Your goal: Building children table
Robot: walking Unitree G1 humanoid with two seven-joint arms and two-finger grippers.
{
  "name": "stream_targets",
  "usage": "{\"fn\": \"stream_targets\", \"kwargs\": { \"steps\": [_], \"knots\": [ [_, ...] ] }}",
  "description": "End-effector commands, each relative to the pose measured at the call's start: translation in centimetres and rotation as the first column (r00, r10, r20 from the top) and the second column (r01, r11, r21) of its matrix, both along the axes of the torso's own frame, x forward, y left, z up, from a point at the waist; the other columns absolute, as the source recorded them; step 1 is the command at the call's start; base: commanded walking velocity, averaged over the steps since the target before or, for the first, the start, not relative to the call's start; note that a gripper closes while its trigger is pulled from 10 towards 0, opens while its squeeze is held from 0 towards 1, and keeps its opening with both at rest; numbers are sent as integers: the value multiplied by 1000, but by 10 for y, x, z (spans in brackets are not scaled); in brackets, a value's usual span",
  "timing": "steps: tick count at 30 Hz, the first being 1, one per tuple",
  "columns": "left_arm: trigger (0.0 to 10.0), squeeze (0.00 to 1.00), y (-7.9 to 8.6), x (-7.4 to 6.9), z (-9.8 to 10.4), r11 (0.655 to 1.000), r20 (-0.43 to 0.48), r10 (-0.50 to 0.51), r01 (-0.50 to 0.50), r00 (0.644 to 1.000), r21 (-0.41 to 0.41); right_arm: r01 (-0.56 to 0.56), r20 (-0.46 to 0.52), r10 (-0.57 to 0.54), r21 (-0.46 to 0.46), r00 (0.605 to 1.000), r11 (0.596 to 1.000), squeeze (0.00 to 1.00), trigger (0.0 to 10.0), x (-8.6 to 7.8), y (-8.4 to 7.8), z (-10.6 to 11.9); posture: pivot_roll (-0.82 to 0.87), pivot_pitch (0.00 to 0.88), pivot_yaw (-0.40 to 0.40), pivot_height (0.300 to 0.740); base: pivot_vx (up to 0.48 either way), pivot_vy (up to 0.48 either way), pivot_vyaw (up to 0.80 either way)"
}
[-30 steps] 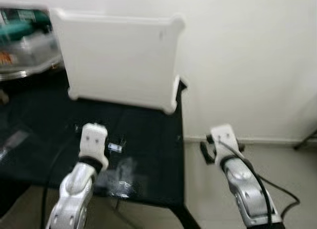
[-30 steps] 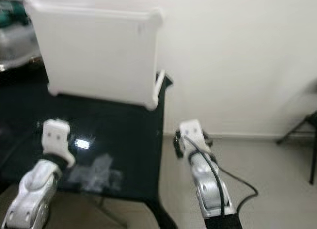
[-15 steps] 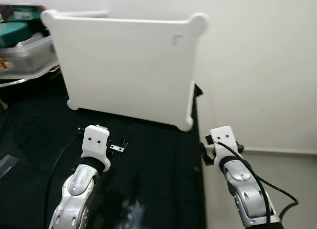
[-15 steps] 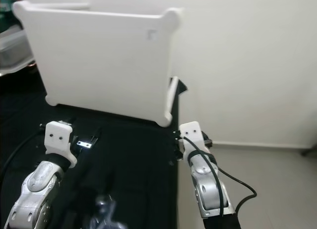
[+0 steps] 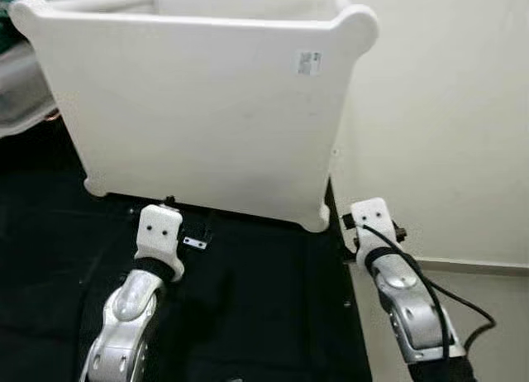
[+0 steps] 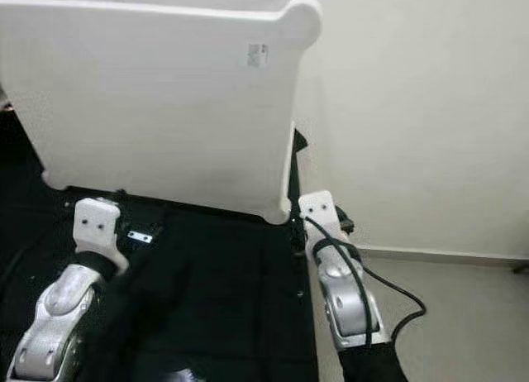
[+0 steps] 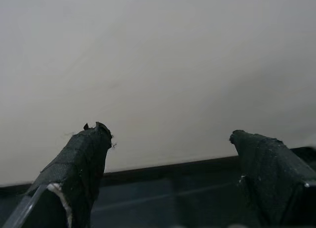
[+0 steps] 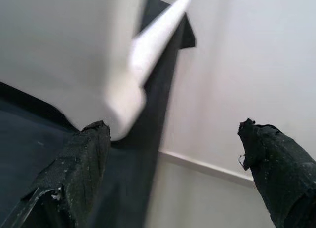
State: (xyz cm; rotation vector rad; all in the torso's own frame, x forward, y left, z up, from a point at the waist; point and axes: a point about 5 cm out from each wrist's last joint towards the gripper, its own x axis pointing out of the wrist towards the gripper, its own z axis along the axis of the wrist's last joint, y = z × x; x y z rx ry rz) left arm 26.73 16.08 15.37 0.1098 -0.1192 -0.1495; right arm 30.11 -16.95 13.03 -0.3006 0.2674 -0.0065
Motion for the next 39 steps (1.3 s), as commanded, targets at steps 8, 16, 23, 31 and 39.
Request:
{"fn": "stream_targets", "kwargs": {
  "steps": [8, 16, 23, 31, 39],
  "knots": [
    [10000, 0, 0, 1, -2, 1000, -16, 2, -1, 1000, 20, -8, -6, 8, -10, 1000, 1000, 0, 10000, -1, 1, -1, -9, 0, -70, 740, 0, 0, 0],
    [10000, 0, -1, 0, -2, 1000, -12, -3, 4, 1000, 16, -8, -6, 8, -11, 1000, 1000, 0, 10000, 0, 1, -1, -10, 0, -71, 740, 190, 0, 0],
    [10000, 0, -1, 0, -2, 1000, -10, -5, 5, 1000, 16, -10, -7, 10, -12, 1000, 1000, 0, 10000, 0, 1, -1, -10, 0, -71, 740, 480, 0, 0],
    [10000, 0, -2, -1, -2, 1000, -12, -9, 9, 1000, -2, -12, -7, 12, -13, 1000, 1000, 0, 10000, 0, 1, -1, -8, 0, -73, 740, 111, 0, 0],
    [10000, 0, -2, -2, -4, 1000, -17, -13, 13, 1000, 6, -15, -10, 15, -16, 1000, 1000, 0, 10000, -1, 2, -2, -7, 0, -75, 740, 0, 0, 0]
  ]
}}
